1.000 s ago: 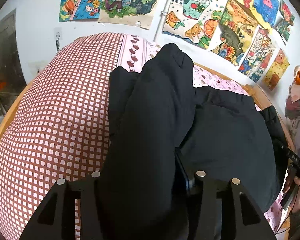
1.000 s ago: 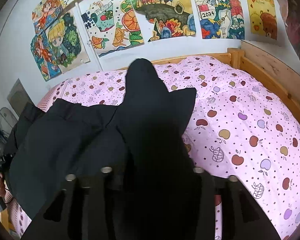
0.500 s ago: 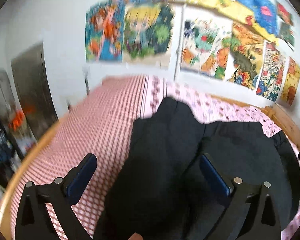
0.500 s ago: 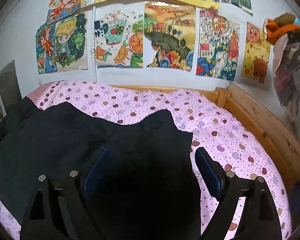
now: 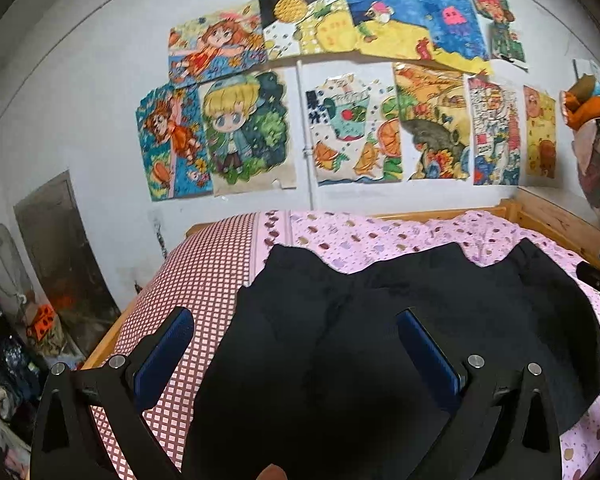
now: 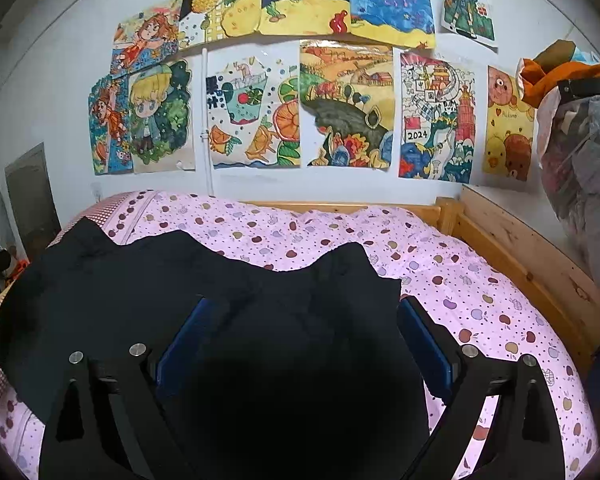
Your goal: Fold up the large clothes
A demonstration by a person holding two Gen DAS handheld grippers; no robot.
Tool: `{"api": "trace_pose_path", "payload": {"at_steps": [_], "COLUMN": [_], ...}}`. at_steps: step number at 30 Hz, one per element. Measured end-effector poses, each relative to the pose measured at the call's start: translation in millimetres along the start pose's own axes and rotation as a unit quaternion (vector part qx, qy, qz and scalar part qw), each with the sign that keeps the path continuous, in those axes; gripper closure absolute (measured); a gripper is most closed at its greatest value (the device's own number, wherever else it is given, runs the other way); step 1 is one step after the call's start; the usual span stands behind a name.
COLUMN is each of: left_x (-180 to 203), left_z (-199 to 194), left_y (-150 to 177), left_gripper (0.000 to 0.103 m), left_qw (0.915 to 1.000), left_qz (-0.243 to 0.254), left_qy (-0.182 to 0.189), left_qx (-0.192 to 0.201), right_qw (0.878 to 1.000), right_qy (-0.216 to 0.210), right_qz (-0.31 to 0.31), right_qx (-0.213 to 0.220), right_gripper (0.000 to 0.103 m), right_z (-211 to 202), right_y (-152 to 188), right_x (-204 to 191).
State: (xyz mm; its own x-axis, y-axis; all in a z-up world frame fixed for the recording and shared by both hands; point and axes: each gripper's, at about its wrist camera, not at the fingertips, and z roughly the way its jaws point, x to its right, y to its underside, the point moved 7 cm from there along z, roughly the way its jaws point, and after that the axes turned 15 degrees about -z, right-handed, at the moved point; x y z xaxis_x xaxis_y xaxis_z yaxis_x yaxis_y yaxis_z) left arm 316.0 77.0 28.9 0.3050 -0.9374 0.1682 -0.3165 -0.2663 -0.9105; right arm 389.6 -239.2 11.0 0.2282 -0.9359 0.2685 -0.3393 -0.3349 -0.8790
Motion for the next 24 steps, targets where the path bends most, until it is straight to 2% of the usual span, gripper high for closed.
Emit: {"api": "trace_pose_path", "payload": {"at_steps": [6,11,15,21,24], "left_x": [13,20,22,23,21], "left_z": [-21,-46,-62,-80,-88], "left_y": [3,0,-2,-1,-1], "left_gripper": [0.0,0.0,0.0,0.0,0.0], "left_qw": [0.9997,0.9989,0.9982,0.9979,0.998], "left_qz": [0.017,0.016,0.014,0.001,0.001], "left_qy": [0.02,0.034,0.042,0.053,0.047], "left_qx": [0.0,0.028,0.041,0.037,0.042], "right_qw": [1.0,0.999,0.999,0.998,0.997], "right_qy": [-0.001,-0.001,-0.011,-0.037,-0.047], "right_qz": [-0.001,-0.004,0.004,0.003,-0.003], "right_qx": [0.014,0.037,0.047,0.057,0.055], "right_gripper": [0.011,0.008,0.007,0.007,0.006], "right_z": [-22,-48,-63,-83,-89], "right_y": [-2,-8,-10,-12,-10], "right_x": [-4,-8,-10,-20,-26]}}
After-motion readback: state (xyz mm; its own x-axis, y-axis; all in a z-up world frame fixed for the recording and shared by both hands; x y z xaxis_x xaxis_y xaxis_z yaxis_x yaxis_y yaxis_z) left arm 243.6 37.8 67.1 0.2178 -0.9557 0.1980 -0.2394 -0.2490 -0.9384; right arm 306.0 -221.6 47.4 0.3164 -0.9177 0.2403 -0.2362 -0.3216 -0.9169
